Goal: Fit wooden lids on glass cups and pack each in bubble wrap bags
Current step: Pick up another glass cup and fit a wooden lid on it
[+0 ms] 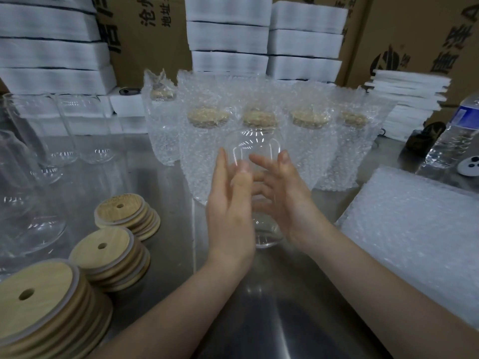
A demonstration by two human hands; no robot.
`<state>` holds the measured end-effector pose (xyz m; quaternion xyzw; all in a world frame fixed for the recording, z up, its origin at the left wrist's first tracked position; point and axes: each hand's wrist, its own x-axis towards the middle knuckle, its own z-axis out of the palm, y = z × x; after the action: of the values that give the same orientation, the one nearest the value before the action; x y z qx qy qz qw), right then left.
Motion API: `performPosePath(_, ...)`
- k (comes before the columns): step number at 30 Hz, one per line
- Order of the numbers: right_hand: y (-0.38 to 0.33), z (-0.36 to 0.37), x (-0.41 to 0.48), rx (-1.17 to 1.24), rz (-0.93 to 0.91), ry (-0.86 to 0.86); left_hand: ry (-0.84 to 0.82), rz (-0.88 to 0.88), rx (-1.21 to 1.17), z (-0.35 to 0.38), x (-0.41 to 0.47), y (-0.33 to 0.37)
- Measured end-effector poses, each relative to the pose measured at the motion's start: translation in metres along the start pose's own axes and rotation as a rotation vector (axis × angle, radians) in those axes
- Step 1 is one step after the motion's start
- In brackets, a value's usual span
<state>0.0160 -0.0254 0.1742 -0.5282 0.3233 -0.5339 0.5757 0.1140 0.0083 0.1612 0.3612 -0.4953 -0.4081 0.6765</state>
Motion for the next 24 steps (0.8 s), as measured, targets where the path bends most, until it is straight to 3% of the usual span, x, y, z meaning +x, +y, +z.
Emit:
performPosePath(6,-0.001,0.015,-0.007,-0.179,-0.114,0.122,0.089,0.02,0.051,0.001,-0.005,0.002)
performPosePath(12,-0.007,0.016,-0.006,-0.268,-0.033,0.217,0.056,-0.045,-0.098,-0.001,-0.005,0.001)
performPosePath(24,-0.01,0.001,0.0,-0.05,0.105,0.151,-0.112,-0.093,-0.249,-0.007,0.001,0.004)
